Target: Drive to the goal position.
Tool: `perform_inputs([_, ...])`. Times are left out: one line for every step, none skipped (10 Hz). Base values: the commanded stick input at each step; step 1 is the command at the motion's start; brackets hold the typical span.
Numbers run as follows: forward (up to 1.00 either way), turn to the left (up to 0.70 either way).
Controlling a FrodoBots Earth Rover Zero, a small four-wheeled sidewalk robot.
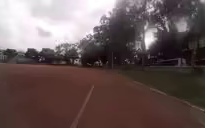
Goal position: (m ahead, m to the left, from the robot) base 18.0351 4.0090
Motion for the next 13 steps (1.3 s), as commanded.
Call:
perform_inputs([0.85, -0.18])
perform_inputs([0.85, -0.09])
perform_inputs([0.85, 0.0])
perform_inputs([0.85, 0.0])
perform_inputs([0.85, 0.0])
perform_inputs([0.85, 0.0])
perform_inputs([0.85, 0.0])
perform_inputs([0.85, 0.0])
perform_inputs([0.85, 0.0])
perform_inputs([0.85, 0.0])
perform_inputs([0.85, 0.0])
perform_inputs([0.85, 0.0])
perform_inputs([0.85, 0.0])
